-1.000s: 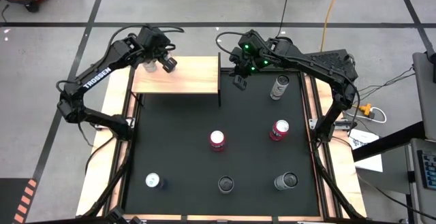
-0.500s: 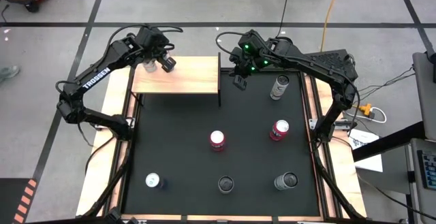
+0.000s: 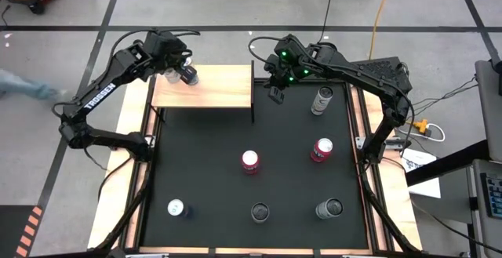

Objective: Place canned beverage on shelf
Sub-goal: Put the right red soda can on the shelf

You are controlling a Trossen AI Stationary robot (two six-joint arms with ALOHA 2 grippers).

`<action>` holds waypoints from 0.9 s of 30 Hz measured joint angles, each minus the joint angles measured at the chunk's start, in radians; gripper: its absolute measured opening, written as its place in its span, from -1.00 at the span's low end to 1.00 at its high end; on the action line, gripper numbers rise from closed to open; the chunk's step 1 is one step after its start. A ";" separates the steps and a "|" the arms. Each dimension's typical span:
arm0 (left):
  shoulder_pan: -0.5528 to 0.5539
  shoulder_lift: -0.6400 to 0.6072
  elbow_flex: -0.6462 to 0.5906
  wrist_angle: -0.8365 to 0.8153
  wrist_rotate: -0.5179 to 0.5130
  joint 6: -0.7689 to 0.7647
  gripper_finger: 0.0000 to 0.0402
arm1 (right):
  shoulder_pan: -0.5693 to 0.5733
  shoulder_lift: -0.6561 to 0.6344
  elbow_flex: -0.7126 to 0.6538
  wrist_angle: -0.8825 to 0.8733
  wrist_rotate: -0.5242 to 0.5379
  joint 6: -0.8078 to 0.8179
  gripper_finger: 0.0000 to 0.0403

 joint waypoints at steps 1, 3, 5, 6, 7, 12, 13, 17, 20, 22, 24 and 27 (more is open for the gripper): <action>0.000 0.000 0.000 0.001 0.000 0.000 -1.00 | 0.000 0.000 0.000 0.000 0.000 0.000 -1.00; -0.001 -0.001 0.001 0.001 0.000 0.000 -1.00 | 0.000 0.000 0.000 0.000 0.000 0.000 -1.00; -0.001 -0.001 0.001 0.001 0.000 0.000 -1.00 | 0.000 0.000 0.000 0.000 0.000 0.000 -1.00; -0.001 -0.001 0.001 0.001 0.000 0.000 -1.00 | 0.000 0.000 0.000 0.000 0.000 0.000 -1.00; -0.001 -0.001 0.001 0.001 0.000 0.000 -1.00 | 0.000 0.000 0.000 0.000 0.000 0.000 -1.00; -0.001 -0.002 0.002 0.003 0.000 0.000 -1.00 | 0.000 0.000 0.000 0.000 0.000 0.000 -1.00; -0.001 -0.002 0.002 0.003 0.000 0.000 -1.00 | 0.000 0.000 0.000 0.000 0.000 0.000 -1.00; -0.016 -0.008 0.003 0.004 0.053 -0.002 -1.00 | 0.000 0.000 0.000 0.000 0.000 0.008 -1.00; -0.039 -0.034 0.003 0.007 0.096 -0.003 -1.00 | 0.000 0.000 0.000 -0.007 -0.002 0.030 -1.00; -0.059 -0.054 0.003 0.009 0.102 -0.003 -1.00 | 0.001 0.000 0.000 -0.035 -0.011 0.033 -1.00; -0.076 -0.080 0.003 0.008 0.102 -0.003 -1.00 | 0.006 0.000 0.000 -0.075 -0.028 0.028 -1.00; -0.105 -0.132 0.004 0.008 0.102 -0.003 -1.00 | 0.018 -0.001 0.000 -0.147 -0.025 0.024 -1.00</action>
